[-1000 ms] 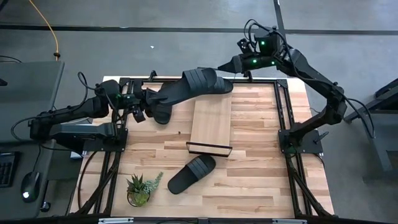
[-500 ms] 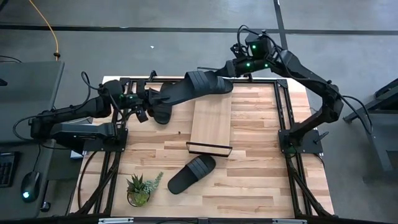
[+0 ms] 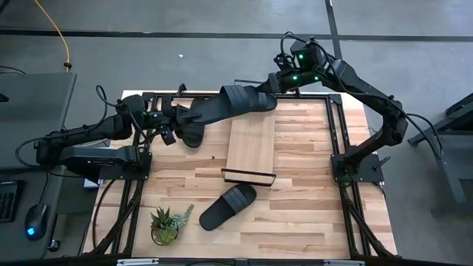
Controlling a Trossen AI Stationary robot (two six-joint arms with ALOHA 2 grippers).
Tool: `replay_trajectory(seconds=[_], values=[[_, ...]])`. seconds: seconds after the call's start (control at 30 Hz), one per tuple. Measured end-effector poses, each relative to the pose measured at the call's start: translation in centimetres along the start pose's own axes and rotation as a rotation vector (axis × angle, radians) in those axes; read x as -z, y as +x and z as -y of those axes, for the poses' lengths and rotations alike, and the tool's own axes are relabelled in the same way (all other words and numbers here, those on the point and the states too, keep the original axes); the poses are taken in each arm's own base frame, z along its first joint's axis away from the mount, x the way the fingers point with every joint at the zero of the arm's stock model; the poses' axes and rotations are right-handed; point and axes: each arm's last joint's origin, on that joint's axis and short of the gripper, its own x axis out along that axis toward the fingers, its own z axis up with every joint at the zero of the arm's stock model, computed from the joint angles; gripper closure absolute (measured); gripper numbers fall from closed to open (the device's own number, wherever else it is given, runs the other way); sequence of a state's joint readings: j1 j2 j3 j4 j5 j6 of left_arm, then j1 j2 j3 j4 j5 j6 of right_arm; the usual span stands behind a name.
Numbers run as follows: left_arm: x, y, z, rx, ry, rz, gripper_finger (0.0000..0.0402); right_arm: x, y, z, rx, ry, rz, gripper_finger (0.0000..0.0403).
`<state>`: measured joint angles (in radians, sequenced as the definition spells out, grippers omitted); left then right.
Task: Pick and place slides into the shelf
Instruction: Put the bottom right black slide on the shelf
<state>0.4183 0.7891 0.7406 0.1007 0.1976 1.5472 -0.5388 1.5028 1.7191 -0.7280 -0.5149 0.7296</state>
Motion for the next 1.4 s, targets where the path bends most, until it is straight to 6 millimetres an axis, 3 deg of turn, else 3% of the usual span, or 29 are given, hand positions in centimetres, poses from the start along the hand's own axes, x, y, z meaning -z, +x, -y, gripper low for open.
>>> replay_trajectory(seconds=[0.53,0.9,1.4], values=[[0.0,0.0,0.1,0.013,-0.009,-0.012,0.0351,-0.4,-1.9,0.4,0.024,0.011,0.041,0.0262],[0.0,0.0,-0.1,-0.006,-0.005,-0.008,0.0351,0.1,-1.1,-0.6,-0.017,-0.022,0.028,0.0262],[0.0,0.0,-0.1,-0.008,-0.009,0.015,0.0351,-0.3,0.4,-0.6,-0.021,-0.049,0.054,0.0263]])
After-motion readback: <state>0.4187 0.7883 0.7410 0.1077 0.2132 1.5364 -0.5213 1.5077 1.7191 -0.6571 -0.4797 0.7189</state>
